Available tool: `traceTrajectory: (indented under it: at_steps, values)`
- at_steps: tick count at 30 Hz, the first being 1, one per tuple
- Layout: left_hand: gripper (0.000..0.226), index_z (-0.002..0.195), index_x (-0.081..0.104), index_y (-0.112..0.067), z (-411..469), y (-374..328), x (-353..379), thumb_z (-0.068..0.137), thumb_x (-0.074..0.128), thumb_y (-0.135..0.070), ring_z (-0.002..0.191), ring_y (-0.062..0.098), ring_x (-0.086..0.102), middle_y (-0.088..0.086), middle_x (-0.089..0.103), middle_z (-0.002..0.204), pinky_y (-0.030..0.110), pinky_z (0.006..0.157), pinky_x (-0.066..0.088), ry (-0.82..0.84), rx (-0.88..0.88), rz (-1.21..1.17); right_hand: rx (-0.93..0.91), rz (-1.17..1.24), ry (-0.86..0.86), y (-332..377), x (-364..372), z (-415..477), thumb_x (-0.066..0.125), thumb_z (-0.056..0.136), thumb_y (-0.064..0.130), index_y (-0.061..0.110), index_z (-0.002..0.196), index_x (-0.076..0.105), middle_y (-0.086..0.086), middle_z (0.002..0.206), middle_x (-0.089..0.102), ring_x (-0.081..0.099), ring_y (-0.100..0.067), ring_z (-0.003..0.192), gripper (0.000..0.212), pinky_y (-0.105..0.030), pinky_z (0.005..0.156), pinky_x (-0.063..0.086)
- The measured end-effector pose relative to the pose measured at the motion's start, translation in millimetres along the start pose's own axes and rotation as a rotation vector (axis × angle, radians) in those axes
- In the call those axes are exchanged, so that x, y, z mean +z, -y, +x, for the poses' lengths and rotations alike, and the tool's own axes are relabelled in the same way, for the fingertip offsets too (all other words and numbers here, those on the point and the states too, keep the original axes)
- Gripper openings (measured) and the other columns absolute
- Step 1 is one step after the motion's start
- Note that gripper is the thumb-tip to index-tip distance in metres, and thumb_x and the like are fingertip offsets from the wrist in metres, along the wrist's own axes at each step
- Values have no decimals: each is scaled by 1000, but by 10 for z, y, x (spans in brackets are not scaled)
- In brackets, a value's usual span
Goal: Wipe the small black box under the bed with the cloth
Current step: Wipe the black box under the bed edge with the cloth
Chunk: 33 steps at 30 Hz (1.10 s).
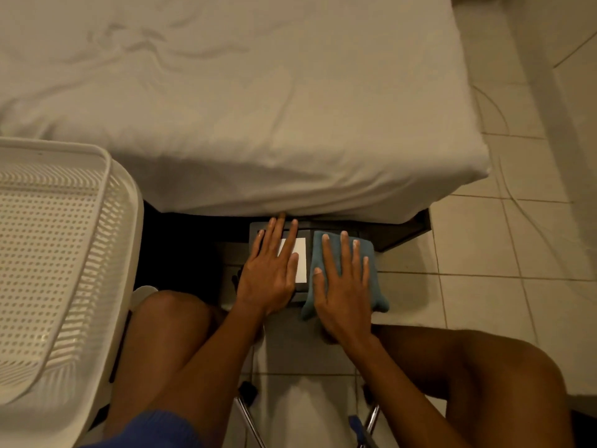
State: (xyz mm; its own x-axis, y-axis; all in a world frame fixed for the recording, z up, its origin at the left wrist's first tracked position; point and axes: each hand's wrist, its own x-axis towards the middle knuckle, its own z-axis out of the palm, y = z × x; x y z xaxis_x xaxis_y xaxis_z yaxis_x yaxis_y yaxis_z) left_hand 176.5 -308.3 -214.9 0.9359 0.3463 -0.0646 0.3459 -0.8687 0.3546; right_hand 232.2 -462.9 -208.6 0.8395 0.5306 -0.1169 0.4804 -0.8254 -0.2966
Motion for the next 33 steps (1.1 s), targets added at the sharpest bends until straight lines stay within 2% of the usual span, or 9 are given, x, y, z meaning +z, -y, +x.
traceTrajectory:
  at_steps: [5,8,12,17,21,25,29,33]
  values:
    - [60,157,-1,-24,-1,-5,-19,104,23,-36,153,16,-10,4,-4,166,37,125,5,-11,-8,-13,68,72,-26,60,-5,-11,26,105,43,31,160,-1,-2,168,-8,-10,-21,155,62,-49,125,1]
    - [60,157,-3,-24,-5,11,-26,104,23,-36,152,15,-11,3,-6,166,39,125,6,5,1,-16,25,74,-18,62,22,-202,24,104,45,30,160,0,-3,168,-8,-10,-22,155,62,-49,125,3]
    - [61,157,-4,-25,20,11,-19,104,23,-37,152,15,-11,3,-6,166,38,125,5,13,9,-14,43,60,-43,-44,-49,131,28,104,44,31,160,1,-3,168,-5,-7,-21,155,63,-49,125,5]
    - [60,157,-4,-26,-4,36,-55,105,23,-36,152,13,-10,0,-8,165,37,125,4,23,21,-25,53,61,1,109,55,-250,22,104,45,28,160,-3,-5,168,-12,-13,-22,154,63,-46,125,-2]
    - [60,157,-4,-25,17,6,-40,104,23,-38,152,14,-11,1,-9,165,37,125,1,22,40,-10,53,15,-14,-50,-16,10,26,104,45,31,159,-3,-5,168,-9,-8,-22,155,64,-48,125,2]
    - [61,157,-7,-24,20,32,-29,104,20,-39,152,17,-14,3,-12,165,39,124,-1,44,48,40,96,47,-42,9,-18,79,21,104,45,29,160,-3,-6,168,-9,-10,-23,155,63,-47,125,0]
    - [61,156,-10,-23,26,26,-20,104,19,-39,151,17,-16,4,-15,164,41,125,0,58,36,30,74,8,-24,23,-34,113,24,104,44,28,159,-5,-7,168,-11,-11,-25,154,65,-49,125,2]
    - [61,156,-10,-20,13,23,-38,104,18,-38,151,16,-17,3,-16,164,38,124,-3,53,38,33,-42,1,7,40,-87,147,26,105,40,27,160,-4,-5,167,-12,-14,-24,154,64,-49,125,0]
